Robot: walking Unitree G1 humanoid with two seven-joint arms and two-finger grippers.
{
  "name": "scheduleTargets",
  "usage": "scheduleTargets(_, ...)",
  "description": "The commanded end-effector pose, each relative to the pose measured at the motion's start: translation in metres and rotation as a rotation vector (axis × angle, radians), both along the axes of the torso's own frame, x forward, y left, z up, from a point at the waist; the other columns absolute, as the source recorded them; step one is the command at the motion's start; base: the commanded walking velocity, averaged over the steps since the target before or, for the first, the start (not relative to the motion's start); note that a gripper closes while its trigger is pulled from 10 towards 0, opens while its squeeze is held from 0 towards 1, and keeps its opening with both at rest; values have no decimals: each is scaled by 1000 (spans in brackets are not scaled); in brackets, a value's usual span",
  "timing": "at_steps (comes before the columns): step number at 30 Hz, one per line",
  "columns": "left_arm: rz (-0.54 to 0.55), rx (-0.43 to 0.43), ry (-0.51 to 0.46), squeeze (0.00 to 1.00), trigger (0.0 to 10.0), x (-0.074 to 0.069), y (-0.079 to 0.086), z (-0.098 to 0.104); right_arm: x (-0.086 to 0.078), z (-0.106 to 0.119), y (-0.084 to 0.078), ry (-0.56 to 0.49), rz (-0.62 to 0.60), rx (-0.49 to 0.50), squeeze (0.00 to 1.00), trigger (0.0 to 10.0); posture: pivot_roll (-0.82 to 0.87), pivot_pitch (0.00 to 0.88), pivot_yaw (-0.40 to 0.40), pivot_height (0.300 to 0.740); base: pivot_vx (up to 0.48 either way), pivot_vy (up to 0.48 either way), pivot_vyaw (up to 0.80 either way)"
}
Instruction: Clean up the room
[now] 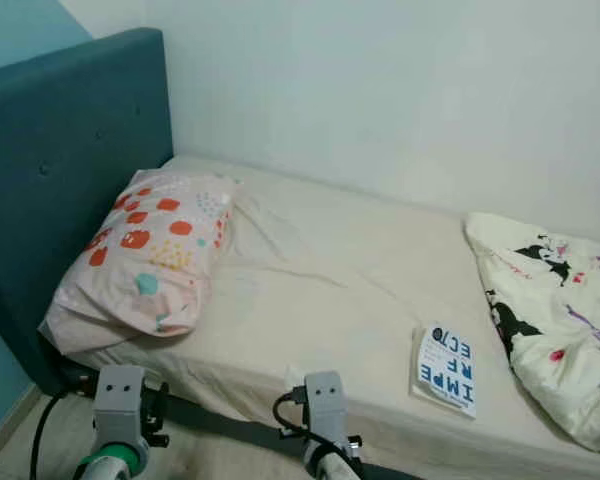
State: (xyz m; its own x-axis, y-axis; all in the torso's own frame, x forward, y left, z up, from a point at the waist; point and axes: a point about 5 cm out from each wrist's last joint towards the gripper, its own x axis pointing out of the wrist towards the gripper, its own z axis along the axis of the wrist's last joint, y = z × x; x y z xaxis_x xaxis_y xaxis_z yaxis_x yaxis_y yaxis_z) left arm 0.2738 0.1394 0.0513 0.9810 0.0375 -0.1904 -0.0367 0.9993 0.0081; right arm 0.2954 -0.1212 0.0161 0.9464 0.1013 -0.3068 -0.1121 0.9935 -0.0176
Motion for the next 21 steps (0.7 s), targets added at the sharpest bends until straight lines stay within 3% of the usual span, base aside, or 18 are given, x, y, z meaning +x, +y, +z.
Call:
scheduleTargets(1, -11, 8, 10, 0, 10000, -2, -3, -3, -3, -4, 0, 19, 8, -10, 0, 10000, 43, 35, -39, 740, 0, 0, 800)
scheduleTargets(21, -10, 14, 5, 0, 10000, 0, -3, -2, -2, -3, 1, 14, 12, -16, 0, 10000, 43, 30, -38, 740, 0, 0, 800)
